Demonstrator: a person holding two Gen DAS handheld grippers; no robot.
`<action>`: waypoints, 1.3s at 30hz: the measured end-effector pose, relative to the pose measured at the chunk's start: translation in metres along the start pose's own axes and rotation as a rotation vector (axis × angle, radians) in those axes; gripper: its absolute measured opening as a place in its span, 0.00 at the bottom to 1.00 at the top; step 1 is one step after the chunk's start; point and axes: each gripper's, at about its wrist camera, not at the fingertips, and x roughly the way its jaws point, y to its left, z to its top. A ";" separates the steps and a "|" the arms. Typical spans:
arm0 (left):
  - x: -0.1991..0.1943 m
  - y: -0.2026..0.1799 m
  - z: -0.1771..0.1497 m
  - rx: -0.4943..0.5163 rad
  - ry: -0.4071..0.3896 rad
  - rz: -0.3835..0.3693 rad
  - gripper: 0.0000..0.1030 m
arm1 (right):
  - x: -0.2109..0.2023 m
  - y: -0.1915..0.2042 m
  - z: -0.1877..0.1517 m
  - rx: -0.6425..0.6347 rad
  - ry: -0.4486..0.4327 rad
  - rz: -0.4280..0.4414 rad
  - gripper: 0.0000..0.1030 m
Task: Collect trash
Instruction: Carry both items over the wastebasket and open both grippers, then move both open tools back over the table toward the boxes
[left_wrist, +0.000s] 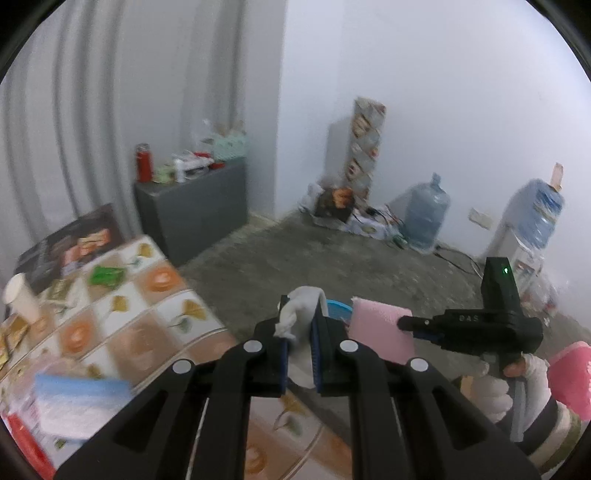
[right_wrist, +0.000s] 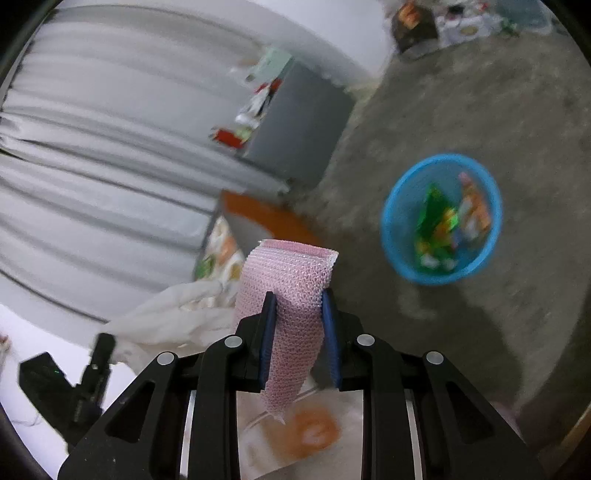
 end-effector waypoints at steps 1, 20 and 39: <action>0.016 -0.004 0.004 -0.003 0.032 -0.025 0.09 | -0.002 -0.006 0.007 -0.002 -0.019 -0.035 0.22; 0.282 -0.051 0.004 0.000 0.468 -0.087 0.43 | 0.090 -0.084 0.094 -0.084 0.016 -0.429 0.34; 0.195 -0.041 0.021 -0.070 0.241 -0.149 0.69 | 0.039 -0.084 0.043 -0.087 -0.033 -0.403 0.54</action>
